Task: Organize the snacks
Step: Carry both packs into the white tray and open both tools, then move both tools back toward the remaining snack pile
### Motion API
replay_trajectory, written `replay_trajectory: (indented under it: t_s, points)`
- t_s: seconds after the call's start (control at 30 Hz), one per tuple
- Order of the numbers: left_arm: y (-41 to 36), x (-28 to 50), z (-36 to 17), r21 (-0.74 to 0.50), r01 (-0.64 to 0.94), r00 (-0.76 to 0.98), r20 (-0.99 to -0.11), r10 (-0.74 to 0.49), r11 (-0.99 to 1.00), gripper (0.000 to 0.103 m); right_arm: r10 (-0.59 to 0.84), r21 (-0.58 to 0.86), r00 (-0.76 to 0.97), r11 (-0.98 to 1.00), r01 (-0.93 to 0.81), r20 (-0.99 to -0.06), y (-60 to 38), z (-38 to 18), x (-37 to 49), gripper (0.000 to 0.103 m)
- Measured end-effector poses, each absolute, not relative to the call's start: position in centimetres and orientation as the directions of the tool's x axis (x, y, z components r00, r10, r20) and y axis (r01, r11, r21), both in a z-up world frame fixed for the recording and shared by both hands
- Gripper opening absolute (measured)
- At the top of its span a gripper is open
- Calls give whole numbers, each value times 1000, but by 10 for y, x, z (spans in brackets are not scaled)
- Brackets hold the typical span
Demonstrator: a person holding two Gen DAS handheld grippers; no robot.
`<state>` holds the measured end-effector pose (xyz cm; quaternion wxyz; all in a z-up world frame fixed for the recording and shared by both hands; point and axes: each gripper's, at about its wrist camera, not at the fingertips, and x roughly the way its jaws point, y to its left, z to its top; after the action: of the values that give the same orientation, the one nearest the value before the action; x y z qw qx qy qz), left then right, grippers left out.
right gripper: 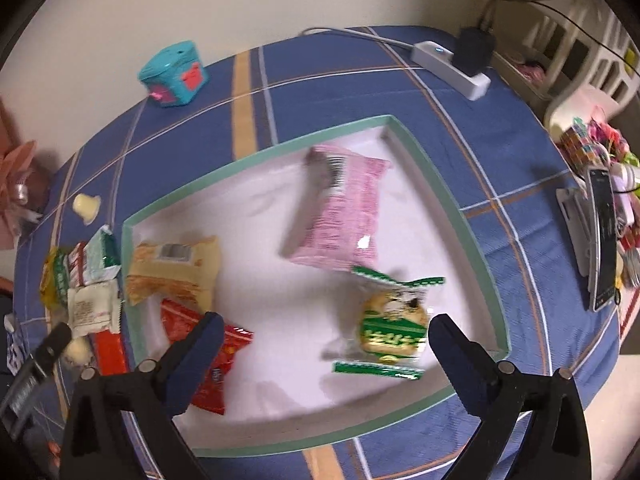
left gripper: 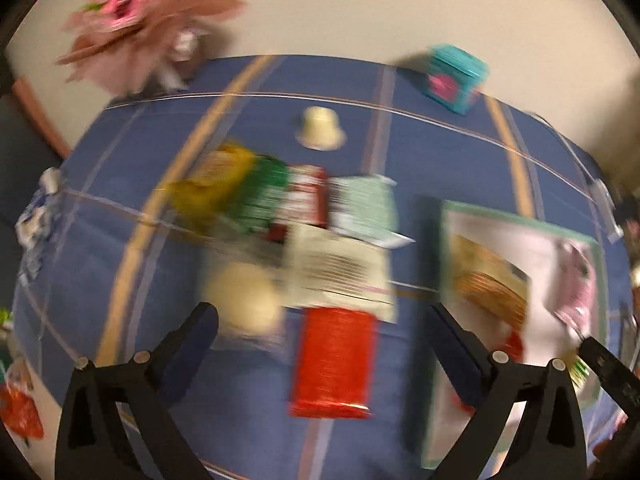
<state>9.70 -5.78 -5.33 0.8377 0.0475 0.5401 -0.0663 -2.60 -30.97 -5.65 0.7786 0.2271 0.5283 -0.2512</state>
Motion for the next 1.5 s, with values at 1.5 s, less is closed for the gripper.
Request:
replay_trajectory:
  t_s: [1.5]
  points:
    - [49, 157, -90, -61, -25, 304, -951, -50, 998, 103, -43, 25, 320, 978, 206, -947, -93, -104, 85, 83]
